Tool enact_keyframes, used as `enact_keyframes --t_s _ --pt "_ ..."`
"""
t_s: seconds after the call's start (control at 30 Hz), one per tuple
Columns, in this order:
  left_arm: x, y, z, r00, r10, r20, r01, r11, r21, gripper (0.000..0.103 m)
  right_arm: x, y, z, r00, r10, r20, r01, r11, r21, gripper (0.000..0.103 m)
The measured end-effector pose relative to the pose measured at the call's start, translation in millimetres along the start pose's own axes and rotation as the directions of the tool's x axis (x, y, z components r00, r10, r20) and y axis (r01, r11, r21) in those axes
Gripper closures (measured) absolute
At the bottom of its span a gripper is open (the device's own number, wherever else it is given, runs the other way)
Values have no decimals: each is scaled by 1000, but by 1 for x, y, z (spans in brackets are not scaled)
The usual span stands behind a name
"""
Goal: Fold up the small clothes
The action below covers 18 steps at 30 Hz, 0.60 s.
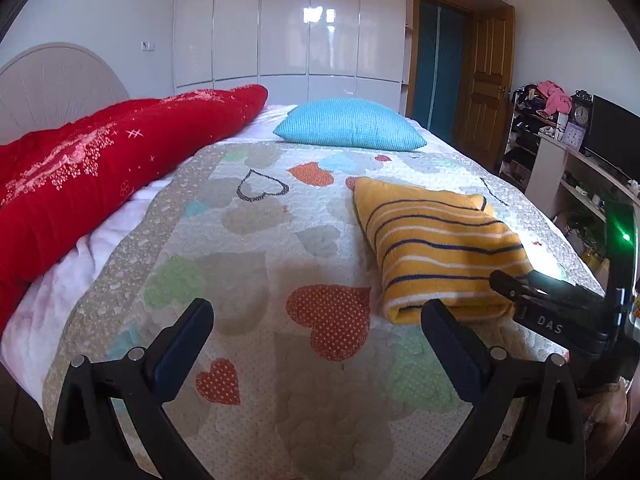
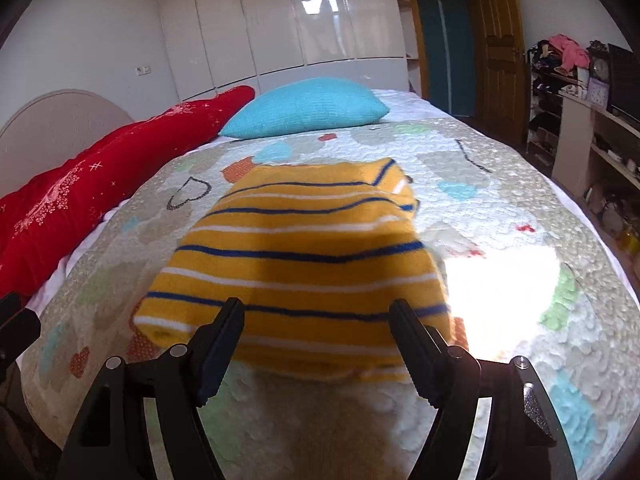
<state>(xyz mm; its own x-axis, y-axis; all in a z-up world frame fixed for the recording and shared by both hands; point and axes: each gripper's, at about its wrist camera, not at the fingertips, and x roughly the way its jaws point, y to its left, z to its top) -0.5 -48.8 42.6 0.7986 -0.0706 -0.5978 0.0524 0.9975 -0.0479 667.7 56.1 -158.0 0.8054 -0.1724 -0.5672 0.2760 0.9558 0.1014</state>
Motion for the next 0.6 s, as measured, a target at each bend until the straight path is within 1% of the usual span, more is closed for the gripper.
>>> enact_keyframes --t_s 0.1,0.17,0.3,0.43,0.6 --pt "9 -5 -7 998 -18 -52 17 1000 -20 0 -14 -21 -13 999 -33 -1 33 998 55 22" --pt "17 -8 -11 996 -11 -88 9 1000 -26 0 -17 -32 -19 999 -52 -11 52 995 86 21" --pt "32 -12 -20 986 -10 -167 5 999 -34 0 -15 -40 -22 997 -71 -38 75 992 99 21" --pt "36 -15 -24 981 4 -194 -9 1000 -27 0 -15 -34 -25 997 -74 -37 76 994 83 21" --pt "37 -19 -26 978 12 -206 -15 1000 -10 0 -13 -15 -29 994 -100 -34 100 995 2 19"
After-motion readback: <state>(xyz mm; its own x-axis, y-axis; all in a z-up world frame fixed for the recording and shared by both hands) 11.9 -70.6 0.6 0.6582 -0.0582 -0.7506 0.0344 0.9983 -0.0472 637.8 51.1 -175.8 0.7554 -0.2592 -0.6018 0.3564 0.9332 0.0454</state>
